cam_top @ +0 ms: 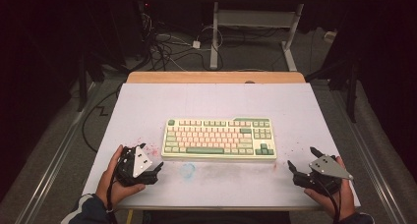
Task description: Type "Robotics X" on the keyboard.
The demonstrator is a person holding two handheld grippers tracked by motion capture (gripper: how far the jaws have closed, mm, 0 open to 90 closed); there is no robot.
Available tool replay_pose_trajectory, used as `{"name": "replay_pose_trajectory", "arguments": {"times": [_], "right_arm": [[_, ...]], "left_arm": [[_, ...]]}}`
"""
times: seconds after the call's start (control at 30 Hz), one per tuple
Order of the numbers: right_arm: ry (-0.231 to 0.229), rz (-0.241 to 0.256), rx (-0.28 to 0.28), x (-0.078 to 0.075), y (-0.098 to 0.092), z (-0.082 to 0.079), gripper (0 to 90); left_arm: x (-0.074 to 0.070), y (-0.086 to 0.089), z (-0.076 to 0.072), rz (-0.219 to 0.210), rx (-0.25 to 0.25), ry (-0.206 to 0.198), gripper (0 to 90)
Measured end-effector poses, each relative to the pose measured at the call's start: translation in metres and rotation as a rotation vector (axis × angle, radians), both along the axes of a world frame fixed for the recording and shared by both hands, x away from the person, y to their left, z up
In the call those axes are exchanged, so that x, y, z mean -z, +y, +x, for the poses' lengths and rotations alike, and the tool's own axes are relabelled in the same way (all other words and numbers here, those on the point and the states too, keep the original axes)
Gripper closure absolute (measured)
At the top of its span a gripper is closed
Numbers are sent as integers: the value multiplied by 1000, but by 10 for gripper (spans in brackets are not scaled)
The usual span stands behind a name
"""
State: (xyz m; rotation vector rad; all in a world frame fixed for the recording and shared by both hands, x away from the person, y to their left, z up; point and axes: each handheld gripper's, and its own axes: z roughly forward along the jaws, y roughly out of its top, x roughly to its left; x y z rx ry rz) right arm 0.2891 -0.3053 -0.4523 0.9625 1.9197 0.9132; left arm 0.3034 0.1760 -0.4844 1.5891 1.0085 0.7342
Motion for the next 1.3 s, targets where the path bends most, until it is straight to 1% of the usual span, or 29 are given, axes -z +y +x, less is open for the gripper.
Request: {"name": "replay_pose_trajectory", "arguments": {"times": [0.1,0.23,0.3,0.4,0.47,0.73,0.83,1.0,1.13,1.3], "right_arm": [[-9,-7,-6,-2,3,-3,172],[-22,3,-6,-5,3,-6,171],[-21,5,-6,-5,3,-5,171],[-18,6,-3,-4,2,-5,171],[-16,4,-3,-3,2,-4,171],[-28,3,2,-4,1,-4,173],[-20,-3,3,-3,3,-3,173],[-6,-16,-1,-1,5,-1,174],[-6,-21,0,-1,6,-2,174],[-9,-12,7,-1,4,-2,174]], "left_arm": [[-2,0,1,-19,1,-1,154],[-1,0,1,-12,7,1,154],[0,0,1,-6,10,2,154],[0,-1,2,-10,8,7,153],[1,-1,3,-1,6,9,154],[0,-1,2,-8,3,4,153],[-1,0,2,-14,3,6,154],[-1,1,3,-10,7,12,154],[-2,1,2,-22,15,9,154],[-2,-1,5,-14,8,11,154]]}}
